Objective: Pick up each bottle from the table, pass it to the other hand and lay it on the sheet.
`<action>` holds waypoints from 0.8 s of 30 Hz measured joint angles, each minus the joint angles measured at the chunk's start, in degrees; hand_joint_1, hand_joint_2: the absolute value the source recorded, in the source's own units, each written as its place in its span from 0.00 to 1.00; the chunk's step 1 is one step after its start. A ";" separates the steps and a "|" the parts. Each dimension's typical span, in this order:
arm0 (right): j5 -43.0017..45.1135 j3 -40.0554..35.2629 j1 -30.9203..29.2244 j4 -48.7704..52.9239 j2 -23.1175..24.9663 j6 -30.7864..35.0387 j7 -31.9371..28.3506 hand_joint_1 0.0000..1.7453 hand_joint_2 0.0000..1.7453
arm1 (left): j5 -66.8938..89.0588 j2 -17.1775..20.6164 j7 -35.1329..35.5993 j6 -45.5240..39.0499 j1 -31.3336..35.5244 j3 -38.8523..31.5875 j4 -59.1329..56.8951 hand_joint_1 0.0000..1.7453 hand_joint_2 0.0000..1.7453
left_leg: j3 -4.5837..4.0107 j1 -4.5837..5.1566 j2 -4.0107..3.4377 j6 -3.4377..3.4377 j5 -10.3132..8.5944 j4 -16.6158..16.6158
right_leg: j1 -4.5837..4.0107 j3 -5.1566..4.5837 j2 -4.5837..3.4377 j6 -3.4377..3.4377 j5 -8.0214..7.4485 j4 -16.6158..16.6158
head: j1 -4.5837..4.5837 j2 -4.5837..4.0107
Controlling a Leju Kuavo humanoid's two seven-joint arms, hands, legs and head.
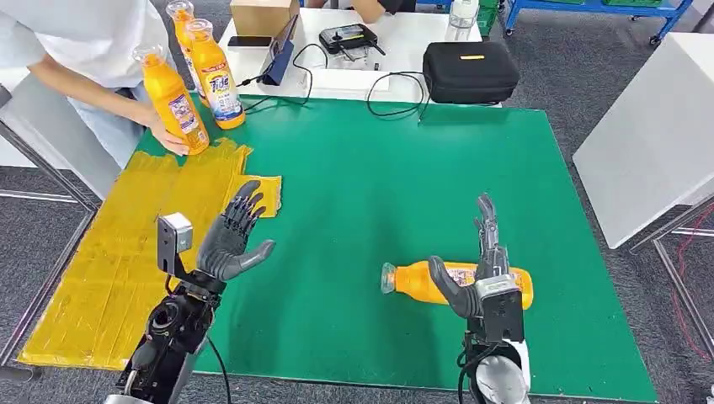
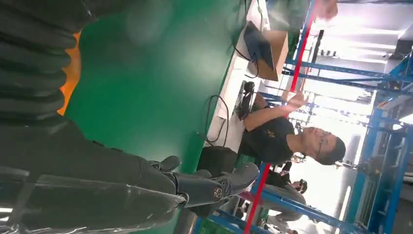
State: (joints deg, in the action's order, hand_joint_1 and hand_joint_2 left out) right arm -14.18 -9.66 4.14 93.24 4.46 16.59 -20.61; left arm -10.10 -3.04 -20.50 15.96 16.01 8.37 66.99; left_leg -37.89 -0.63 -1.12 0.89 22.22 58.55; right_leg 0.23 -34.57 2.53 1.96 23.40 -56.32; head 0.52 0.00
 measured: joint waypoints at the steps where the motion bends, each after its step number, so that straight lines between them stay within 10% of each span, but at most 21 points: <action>1: 0.00 0.00 0.00 0.00 0.00 0.00 0.00 0.00 0.00 | 0.00 0.00 0.00 0.00 0.00 0.00 0.00 0.00 1.00 | 0.00 0.00 0.00 0.00 0.00 0.00 | 0.00 0.00 0.00 0.00 0.00 0.00 | 0.00 0.00; 24: 0.33 -0.20 -0.04 -0.04 0.00 -0.42 -0.66 0.00 0.00 | 0.00 0.00 -0.24 0.00 0.09 0.00 -0.20 0.00 1.00 | 0.00 0.00 0.00 0.00 0.00 0.00 | 0.00 0.00 0.00 0.00 0.00 0.00 | 0.02 0.00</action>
State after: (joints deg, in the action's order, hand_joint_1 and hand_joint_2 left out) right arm -13.86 -9.86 4.09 93.20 4.46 16.17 -21.27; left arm -10.10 -3.04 -20.74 15.96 16.10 8.37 66.79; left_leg -37.89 -0.63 -1.12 0.89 22.22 58.55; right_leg 0.23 -34.57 2.53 1.96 23.40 -56.32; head 0.55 0.00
